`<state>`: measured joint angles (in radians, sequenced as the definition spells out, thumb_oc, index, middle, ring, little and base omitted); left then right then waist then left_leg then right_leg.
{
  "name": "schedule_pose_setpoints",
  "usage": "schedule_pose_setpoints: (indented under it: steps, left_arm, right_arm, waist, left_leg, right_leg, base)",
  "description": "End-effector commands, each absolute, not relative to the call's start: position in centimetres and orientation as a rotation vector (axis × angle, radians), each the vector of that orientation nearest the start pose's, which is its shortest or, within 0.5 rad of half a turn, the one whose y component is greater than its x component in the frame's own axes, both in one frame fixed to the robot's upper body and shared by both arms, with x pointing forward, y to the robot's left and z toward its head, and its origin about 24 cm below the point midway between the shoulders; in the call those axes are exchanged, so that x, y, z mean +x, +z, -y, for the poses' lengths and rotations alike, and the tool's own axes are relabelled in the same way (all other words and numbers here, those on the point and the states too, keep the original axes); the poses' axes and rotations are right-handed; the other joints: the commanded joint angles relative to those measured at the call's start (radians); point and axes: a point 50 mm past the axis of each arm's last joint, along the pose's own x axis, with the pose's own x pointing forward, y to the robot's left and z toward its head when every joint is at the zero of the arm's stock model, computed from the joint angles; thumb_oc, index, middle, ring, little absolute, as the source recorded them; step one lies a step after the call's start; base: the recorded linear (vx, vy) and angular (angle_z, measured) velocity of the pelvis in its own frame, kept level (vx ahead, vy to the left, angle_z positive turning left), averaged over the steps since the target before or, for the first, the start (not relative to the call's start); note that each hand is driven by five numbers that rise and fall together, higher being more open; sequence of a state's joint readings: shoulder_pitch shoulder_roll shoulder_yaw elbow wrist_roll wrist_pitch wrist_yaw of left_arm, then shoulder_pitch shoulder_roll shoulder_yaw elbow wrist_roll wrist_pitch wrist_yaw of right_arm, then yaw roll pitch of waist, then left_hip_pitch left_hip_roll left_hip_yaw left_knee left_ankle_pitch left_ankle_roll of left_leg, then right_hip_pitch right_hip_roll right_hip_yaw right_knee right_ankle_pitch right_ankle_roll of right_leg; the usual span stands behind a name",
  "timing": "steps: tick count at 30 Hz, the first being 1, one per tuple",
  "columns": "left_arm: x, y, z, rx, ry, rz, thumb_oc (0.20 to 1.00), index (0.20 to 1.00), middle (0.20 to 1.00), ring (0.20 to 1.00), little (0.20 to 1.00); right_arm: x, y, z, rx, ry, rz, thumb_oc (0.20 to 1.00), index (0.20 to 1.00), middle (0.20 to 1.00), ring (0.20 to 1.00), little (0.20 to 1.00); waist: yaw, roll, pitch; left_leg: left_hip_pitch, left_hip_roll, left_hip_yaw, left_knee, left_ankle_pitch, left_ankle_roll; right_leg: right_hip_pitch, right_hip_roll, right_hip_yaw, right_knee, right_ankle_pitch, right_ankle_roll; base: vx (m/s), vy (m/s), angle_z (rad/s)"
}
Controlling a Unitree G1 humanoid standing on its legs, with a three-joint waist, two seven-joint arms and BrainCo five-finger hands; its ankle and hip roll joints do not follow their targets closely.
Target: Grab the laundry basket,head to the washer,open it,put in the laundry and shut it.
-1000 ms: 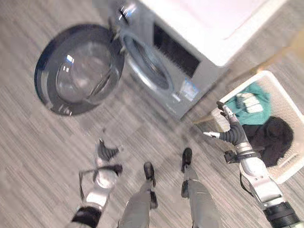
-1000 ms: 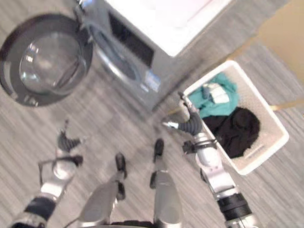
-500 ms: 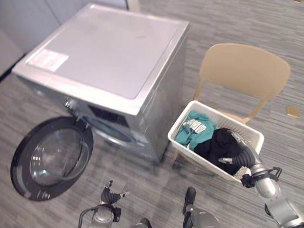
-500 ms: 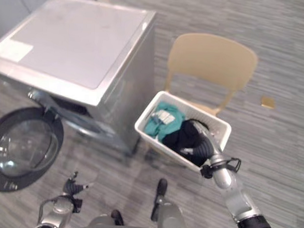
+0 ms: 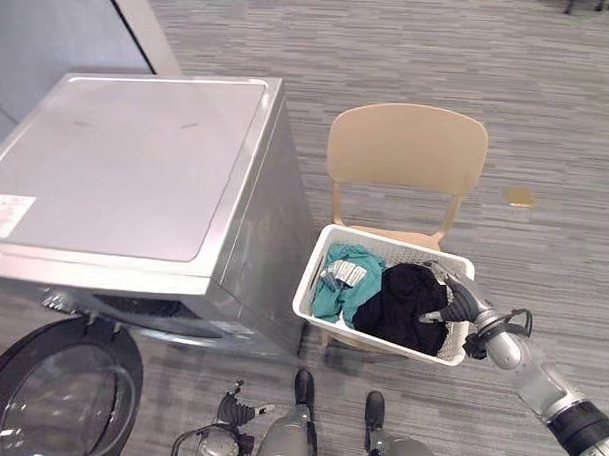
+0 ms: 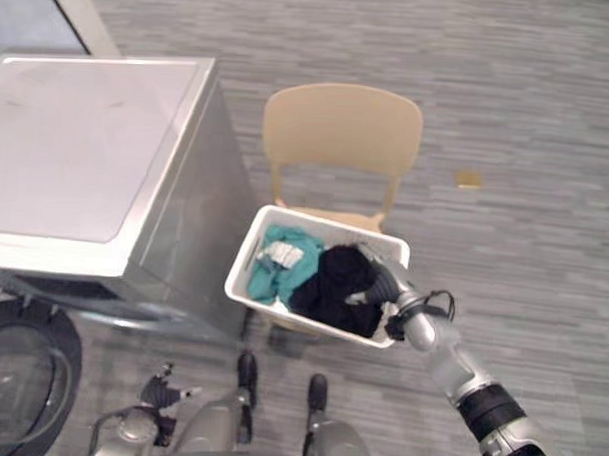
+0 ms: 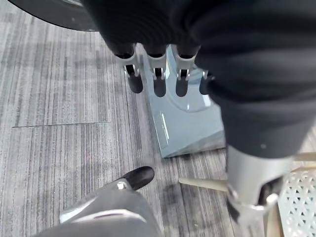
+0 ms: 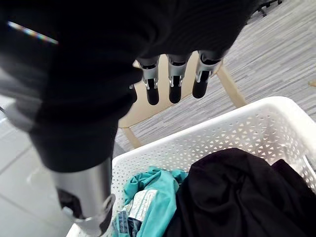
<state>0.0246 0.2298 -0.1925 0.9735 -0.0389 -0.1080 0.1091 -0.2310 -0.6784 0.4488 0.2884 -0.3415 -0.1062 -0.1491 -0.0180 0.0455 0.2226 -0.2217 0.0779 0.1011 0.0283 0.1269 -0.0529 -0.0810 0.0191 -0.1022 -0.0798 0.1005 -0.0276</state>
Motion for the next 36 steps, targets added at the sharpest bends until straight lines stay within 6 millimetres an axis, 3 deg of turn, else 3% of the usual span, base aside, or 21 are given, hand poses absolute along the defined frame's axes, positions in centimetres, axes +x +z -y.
schedule_pose_setpoints:
  steps: [1,8,13,18,22,25,26,27,28,36]
  left_arm:
    - [15.5,-12.6,-23.7,0.372,0.083,-0.827,1.0,1.0,1.0,1.0,1.0]
    - [18.7,-10.5,-24.2,0.389,0.099,-0.697,1.0,1.0,1.0,1.0,1.0]
    - [20.7,-9.2,-24.0,0.388,0.102,-0.611,1.0,1.0,1.0,1.0,1.0]
    - [22.0,-8.3,-23.4,0.358,0.108,-0.556,1.0,1.0,1.0,1.0,1.0]
    - [22.8,-8.0,-22.6,0.353,0.091,-0.535,1.0,1.0,1.0,1.0,1.0]
    - [23.3,-7.8,-22.3,0.361,0.078,-0.528,1.0,1.0,1.0,1.0,1.0]
    - [23.4,-7.7,-22.2,0.363,0.077,-0.522,1.0,1.0,1.0,1.0,1.0]
    - [23.5,-7.7,-22.2,0.363,0.077,-0.521,1.0,1.0,1.0,1.0,1.0]
    - [23.5,-7.7,-22.1,0.363,0.076,-0.518,1.0,1.0,1.0,1.0,1.0]
    - [24.2,-7.2,-21.9,0.353,0.083,-0.502,1.0,1.0,1.0,1.0,1.0]
  right_arm:
    - [30.7,7.0,19.1,-1.17,0.271,0.184,1.0,1.0,1.0,1.0,1.0]
    - [33.5,7.6,18.4,-1.283,0.24,0.184,1.0,1.0,1.0,1.0,1.0]
    - [36.3,9.3,19.0,-1.397,0.15,0.172,1.0,1.0,1.0,1.0,1.0]
    - [38.8,12.8,20.2,-1.482,0.014,0.182,1.0,1.0,1.0,1.0,1.0]
    - [39.7,13.2,20.9,-1.509,-0.046,0.117,1.0,1.0,1.0,1.0,1.0]
    - [39.8,12.4,20.7,-1.505,-0.037,0.076,1.0,1.0,1.0,1.0,1.0]
    - [39.8,12.2,20.8,-1.489,-0.038,0.059,0.887,0.887,0.887,0.887,0.887]
    - [39.8,12.2,20.5,-1.469,-0.034,0.062,0.57,0.57,0.57,0.57,0.57]
    - [39.7,12.0,20.2,-1.443,-0.026,0.063,0.2,0.2,0.2,0.2,0.2]
    - [39.1,11.4,19.4,-1.231,-0.025,0.078,0.2,0.2,0.2,0.2,0.2]
  waist:
    - [0.058,-0.048,0.044]
    - [0.089,-0.045,0.098]
    - [0.123,-0.047,0.138]
    - [0.163,-0.041,0.181]
    - [0.186,-0.031,0.208]
    - [0.197,-0.027,0.217]
    - [0.2,-0.026,0.22]
    - [0.203,-0.026,0.222]
    - [0.204,-0.027,0.221]
    - [0.206,-0.037,0.219]
  left_leg:
    - [0.04,-0.034,0.037,0.072,-0.123,-0.003]
    - [-0.036,-0.06,0.03,0.079,-0.116,0.014]
    - [-0.113,-0.07,0.018,0.074,-0.092,0.012]
    - [-0.199,-0.076,-0.008,0.062,-0.054,0.008]
    - [-0.236,-0.08,-0.029,0.051,-0.034,0.002]
    - [-0.245,-0.08,-0.038,0.044,-0.025,-0.002]
    - [-0.249,-0.081,-0.044,0.043,-0.021,-0.003]
    - [-0.248,-0.082,-0.048,0.04,-0.018,-0.004]
    - [-0.245,-0.083,-0.054,0.036,-0.016,-0.006]
    - [-0.214,-0.085,-0.071,0.008,-0.009,-0.011]
  right_leg:
    - [-0.021,-0.085,0.05,0.155,-0.162,0.131]
    - [-0.128,-0.105,0.048,0.203,-0.146,0.143]
    - [-0.2,-0.111,0.033,0.195,-0.116,0.148]
    - [-0.276,-0.115,0.009,0.188,-0.094,0.15]
    - [-0.307,-0.116,-0.015,0.189,-0.091,0.151]
    - [-0.311,-0.117,-0.028,0.186,-0.089,0.15]
    - [-0.312,-0.118,-0.033,0.185,-0.089,0.151]
    - [-0.311,-0.117,-0.036,0.185,-0.09,0.151]
    - [-0.308,-0.116,-0.039,0.184,-0.09,0.15]
    - [-0.28,-0.111,-0.053,0.172,-0.092,0.15]
  base:
    - [0.04,0.143,-0.42]
    - [-0.04,0.071,-0.02]
    - [-0.05,0.007,0.14]
    - [-0.05,-0.007,0.16]
    - [-0.04,-0.024,0.2]
    - [-0.03,-0.039,0.19]
    - [-0.01,-0.034,0.17]
    - [-0.01,-0.05,0.19]
    - [-0.01,-0.071,0.18]
    - [-0.02,-0.032,0.1]
